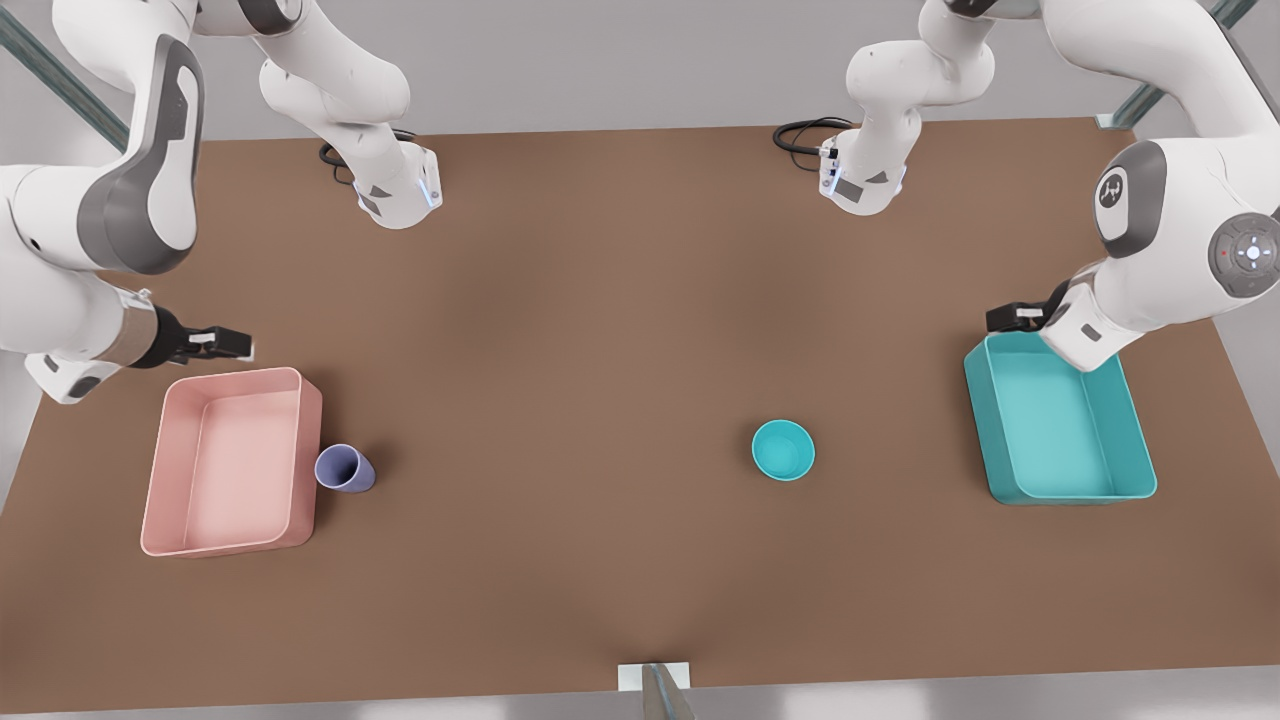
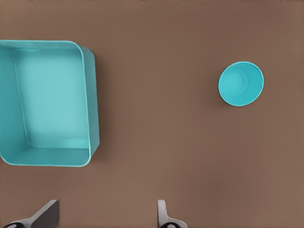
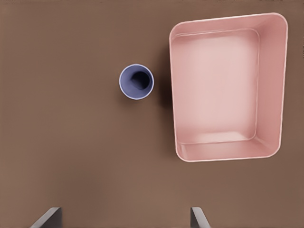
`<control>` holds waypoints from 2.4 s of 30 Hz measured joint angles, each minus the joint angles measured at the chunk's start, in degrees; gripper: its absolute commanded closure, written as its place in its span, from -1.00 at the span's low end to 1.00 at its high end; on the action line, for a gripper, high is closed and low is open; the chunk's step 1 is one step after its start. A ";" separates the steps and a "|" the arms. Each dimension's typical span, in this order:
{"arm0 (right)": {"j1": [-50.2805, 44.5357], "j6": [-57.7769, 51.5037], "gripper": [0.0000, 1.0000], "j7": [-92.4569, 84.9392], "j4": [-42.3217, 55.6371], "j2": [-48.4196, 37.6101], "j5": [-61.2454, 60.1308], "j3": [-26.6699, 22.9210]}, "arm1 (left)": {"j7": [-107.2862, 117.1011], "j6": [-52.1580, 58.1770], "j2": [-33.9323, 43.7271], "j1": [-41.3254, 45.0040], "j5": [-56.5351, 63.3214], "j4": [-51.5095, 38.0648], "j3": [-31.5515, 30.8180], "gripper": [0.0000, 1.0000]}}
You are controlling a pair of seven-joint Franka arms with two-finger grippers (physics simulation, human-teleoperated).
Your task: Put the bowls and cups in different boxes
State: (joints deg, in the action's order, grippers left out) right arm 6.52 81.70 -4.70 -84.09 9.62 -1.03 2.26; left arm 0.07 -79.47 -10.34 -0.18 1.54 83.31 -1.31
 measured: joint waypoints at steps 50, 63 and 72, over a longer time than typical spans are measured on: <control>-6.61 45.02 -1.00 -0.49 -17.48 23.49 0.17 0.11 | -4.96 -27.82 -19.68 1.70 -21.93 2.85 5.46 0.57; -6.61 44.79 0.57 -1.39 -16.14 23.35 -0.08 0.15 | -8.74 -31.77 -17.71 -10.57 -6.64 17.98 17.89 0.57; -4.43 34.53 0.57 -3.87 -7.82 10.21 1.10 -2.45 | -11.36 -42.25 -22.85 -12.02 -5.57 18.59 17.91 0.57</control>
State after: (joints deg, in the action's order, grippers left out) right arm 2.09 116.23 -8.57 -91.91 19.83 0.07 -0.19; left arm -11.29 -121.72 -33.19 -12.20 -4.02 101.90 16.60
